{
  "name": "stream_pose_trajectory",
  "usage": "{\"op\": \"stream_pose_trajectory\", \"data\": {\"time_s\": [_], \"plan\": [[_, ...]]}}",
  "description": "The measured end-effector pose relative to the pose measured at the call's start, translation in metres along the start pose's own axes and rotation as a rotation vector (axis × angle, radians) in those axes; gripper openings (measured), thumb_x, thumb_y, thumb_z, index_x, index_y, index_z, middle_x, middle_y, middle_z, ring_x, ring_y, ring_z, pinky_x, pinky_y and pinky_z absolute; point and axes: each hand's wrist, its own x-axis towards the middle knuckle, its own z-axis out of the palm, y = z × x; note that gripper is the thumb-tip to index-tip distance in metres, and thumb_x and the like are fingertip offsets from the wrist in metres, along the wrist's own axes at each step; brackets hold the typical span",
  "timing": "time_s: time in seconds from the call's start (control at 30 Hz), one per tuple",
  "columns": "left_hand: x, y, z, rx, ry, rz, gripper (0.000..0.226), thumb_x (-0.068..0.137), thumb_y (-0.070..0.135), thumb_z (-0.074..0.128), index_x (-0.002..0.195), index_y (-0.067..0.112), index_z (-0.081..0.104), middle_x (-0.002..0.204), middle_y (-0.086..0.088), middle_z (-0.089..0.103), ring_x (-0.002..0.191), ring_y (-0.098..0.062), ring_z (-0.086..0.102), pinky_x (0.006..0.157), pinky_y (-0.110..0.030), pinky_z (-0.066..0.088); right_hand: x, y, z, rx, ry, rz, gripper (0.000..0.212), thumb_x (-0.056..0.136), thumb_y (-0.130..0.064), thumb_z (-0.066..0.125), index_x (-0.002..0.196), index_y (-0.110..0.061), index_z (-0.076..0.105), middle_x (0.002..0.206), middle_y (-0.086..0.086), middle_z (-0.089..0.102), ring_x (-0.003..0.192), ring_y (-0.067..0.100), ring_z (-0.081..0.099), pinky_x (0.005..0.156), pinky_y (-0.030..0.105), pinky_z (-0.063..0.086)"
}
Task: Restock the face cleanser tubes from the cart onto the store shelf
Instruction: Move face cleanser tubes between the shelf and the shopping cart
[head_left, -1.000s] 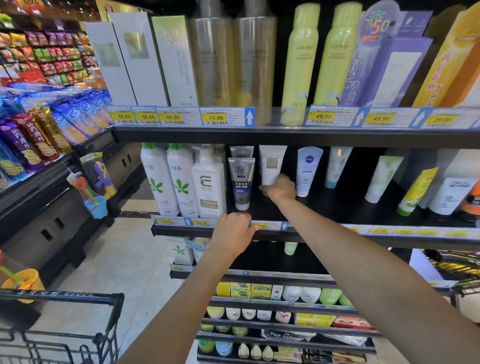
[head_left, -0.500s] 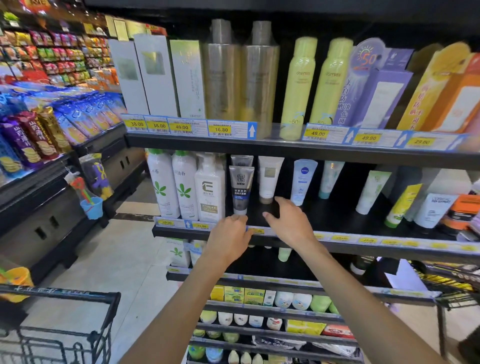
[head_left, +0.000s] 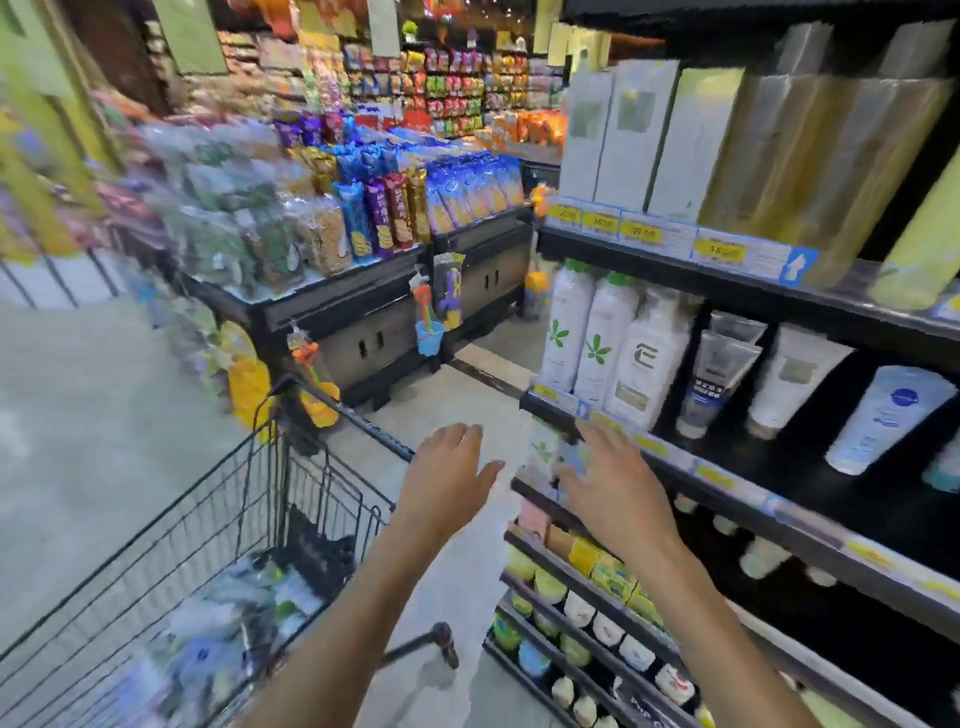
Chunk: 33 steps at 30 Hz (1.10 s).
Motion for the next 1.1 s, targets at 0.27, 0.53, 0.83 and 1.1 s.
{"op": "stream_pose_trajectory", "data": {"time_s": [0.27,0.53,0.83,1.1], "plan": [[-0.1,-0.135,-0.024,0.072,-0.026,-0.389,0.046,0.101,0.046,0.053,0.13,0.01,0.054,0.123,-0.012,0.059,0.114,-0.036,0.057,0.091,-0.043,0.045,0.012,-0.103,0.089,0.071,-0.247,-0.266,0.067,0.106,-0.048,0.046,0.162,-0.02,0.025,0.17,-0.001,0.018,0.156,0.017,0.015,0.122,0.037,0.023],[-0.17,-0.268,-0.015,-0.026,-0.095,-0.716,0.055,0.102,0.047,0.054,0.142,0.009,0.05,0.137,-0.015,0.057,0.122,-0.035,0.056,0.097,-0.045,0.05,0.033,-0.21,0.208,0.029,-0.475,-0.402,0.067,0.105,-0.048,0.049,0.161,-0.018,0.028,0.169,0.0,0.023,0.156,0.017,0.019,0.124,0.037,0.023],[-0.197,-0.408,0.032,-0.122,-0.335,-0.872,0.056,0.104,0.046,0.048,0.145,0.007,0.045,0.143,-0.017,0.053,0.127,-0.036,0.053,0.096,-0.045,0.047,0.056,-0.294,0.355,-0.089,-0.741,-0.345,0.063,0.101,-0.042,0.057,0.154,-0.012,0.04,0.156,0.009,0.044,0.141,0.027,0.044,0.113,0.037,0.038],[-0.208,-0.476,0.126,-0.295,-0.52,-1.014,0.055,0.101,0.045,0.055,0.141,0.009,0.046,0.135,-0.019,0.057,0.122,-0.038,0.056,0.093,-0.049,0.052,0.068,-0.308,0.474,-0.164,-0.946,-0.194,0.049,0.098,-0.033,0.064,0.139,-0.008,0.053,0.134,0.018,0.059,0.118,0.036,0.06,0.091,0.042,0.051]]}}
